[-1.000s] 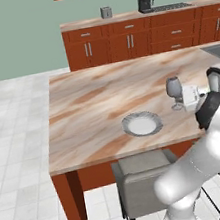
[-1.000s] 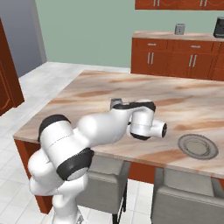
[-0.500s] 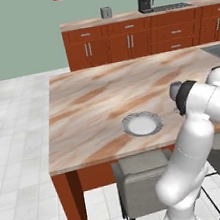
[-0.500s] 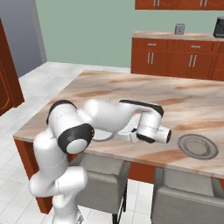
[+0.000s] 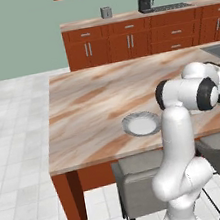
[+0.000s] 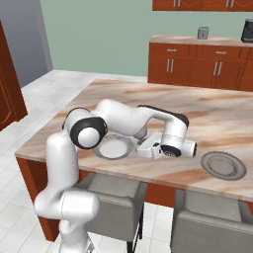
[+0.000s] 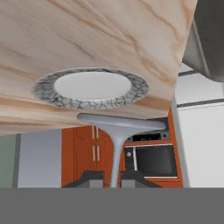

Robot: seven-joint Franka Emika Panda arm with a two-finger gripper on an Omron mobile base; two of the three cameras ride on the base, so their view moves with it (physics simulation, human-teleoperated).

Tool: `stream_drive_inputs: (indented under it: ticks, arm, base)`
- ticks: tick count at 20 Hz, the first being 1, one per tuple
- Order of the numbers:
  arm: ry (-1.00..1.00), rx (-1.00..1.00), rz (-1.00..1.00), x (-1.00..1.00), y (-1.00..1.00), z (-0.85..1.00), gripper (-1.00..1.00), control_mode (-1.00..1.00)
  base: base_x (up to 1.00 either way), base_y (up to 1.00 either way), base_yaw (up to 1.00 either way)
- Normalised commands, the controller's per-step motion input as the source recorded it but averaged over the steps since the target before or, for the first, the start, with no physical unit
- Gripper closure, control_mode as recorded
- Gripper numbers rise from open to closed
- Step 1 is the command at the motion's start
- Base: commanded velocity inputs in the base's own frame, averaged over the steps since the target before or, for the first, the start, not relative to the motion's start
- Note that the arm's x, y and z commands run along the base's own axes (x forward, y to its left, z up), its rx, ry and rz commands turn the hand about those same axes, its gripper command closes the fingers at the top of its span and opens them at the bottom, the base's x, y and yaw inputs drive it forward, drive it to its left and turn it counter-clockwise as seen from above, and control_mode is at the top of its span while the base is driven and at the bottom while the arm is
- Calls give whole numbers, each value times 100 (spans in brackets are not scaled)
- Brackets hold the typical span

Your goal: Retrieve the wine glasses from the counter and place one next to each plate.

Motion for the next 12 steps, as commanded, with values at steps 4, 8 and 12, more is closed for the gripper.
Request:
stream_drive_inputs:
  ticks: [4, 8, 12]
  arm:
    - [4, 0, 6, 8, 3, -9, 100, -100]
    - [-6, 0, 10, 0, 11, -13, 100, -100]
    - [-14, -5, 10, 0, 24, -11, 100, -100]
  base:
    - [0, 0, 0]
    - [0, 0, 0]
    - [0, 0, 0]
